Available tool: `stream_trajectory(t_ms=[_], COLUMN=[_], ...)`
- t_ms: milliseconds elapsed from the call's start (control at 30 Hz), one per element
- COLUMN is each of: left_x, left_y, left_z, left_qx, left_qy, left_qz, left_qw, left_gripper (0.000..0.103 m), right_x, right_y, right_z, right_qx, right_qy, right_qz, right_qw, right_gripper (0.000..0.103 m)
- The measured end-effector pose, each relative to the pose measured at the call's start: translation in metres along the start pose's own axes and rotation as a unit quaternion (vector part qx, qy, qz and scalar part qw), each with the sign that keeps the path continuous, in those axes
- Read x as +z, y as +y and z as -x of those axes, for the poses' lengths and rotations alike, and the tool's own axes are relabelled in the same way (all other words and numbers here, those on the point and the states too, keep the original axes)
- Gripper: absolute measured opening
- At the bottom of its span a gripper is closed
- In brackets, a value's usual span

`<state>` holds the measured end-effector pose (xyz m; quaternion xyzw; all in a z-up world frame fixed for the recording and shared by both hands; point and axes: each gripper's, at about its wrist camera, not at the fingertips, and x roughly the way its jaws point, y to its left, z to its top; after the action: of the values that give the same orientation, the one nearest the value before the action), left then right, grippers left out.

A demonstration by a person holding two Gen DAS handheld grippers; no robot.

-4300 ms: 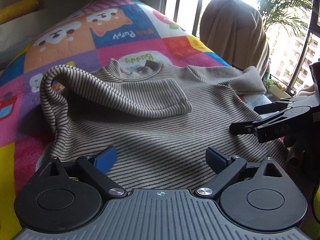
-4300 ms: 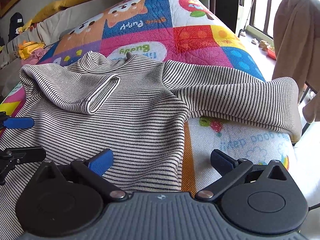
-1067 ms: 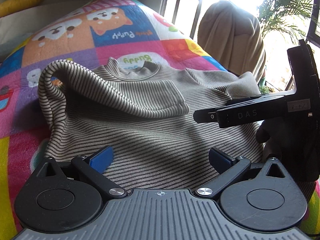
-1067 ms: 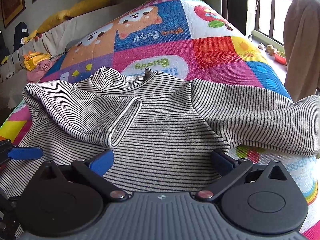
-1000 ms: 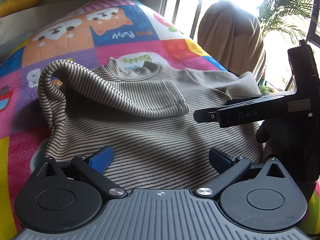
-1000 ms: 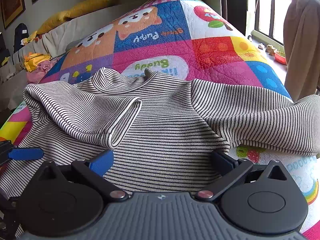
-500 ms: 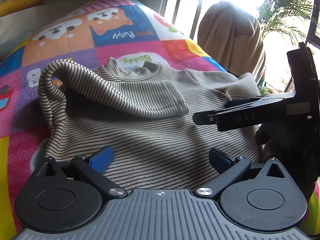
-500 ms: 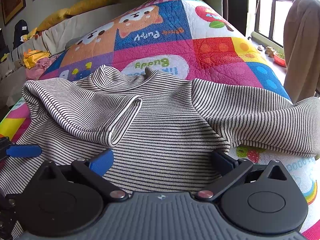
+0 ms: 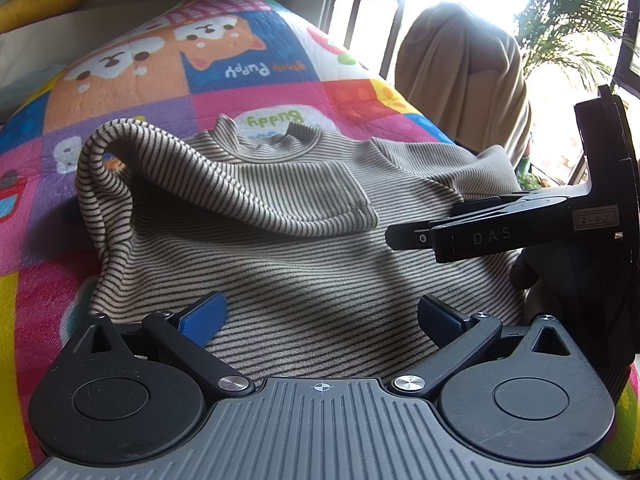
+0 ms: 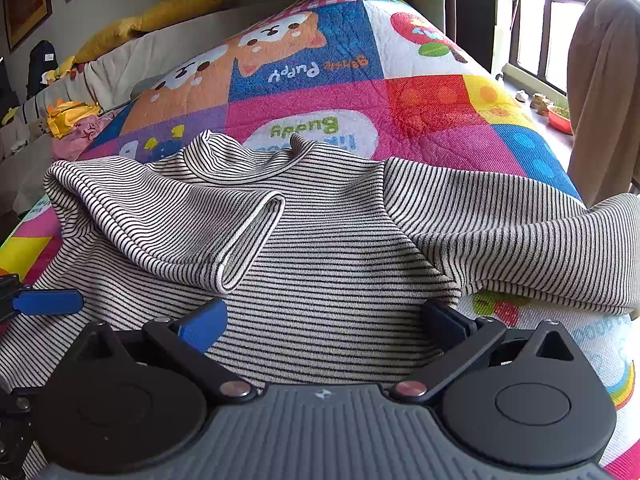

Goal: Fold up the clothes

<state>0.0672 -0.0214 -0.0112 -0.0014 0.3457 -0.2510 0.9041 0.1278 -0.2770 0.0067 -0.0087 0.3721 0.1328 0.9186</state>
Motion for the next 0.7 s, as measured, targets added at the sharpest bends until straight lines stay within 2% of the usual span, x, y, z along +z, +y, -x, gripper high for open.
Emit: stream_trajectory(t_ms=[400,500,600,700], left_x=[0.000,0.000,0.000,0.001], left_y=[0.000,0.000,0.000,0.001], left_z=[0.000,0.000,-0.001,0.000], left_qx=[0.000,0.000,0.001,0.003], left_qy=[0.000,0.001,0.002,0.002], left_qz=[0.000,-0.001,-0.001,-0.001], left_qw=[1.0000,1.0000,1.0000,1.0000], left_gripper=[0.103,0.103,0.103,0.103], right_x=[0.001,0.003,0.007,0.013], right_y=[0.000,-0.007,-0.016,-0.020], right_z=[0.000,0.005,0.015,0.030], right_qx=[0.000,0.011,0.018,-0.009], right_qy=[0.002,0.001,-0.008,-0.036], right_qz=[0.002,-0.016,-0.044,-0.029], right_qw=[1.000,1.000,0.999,0.999], right_gripper=[0.103,0.103,0.103,0.103])
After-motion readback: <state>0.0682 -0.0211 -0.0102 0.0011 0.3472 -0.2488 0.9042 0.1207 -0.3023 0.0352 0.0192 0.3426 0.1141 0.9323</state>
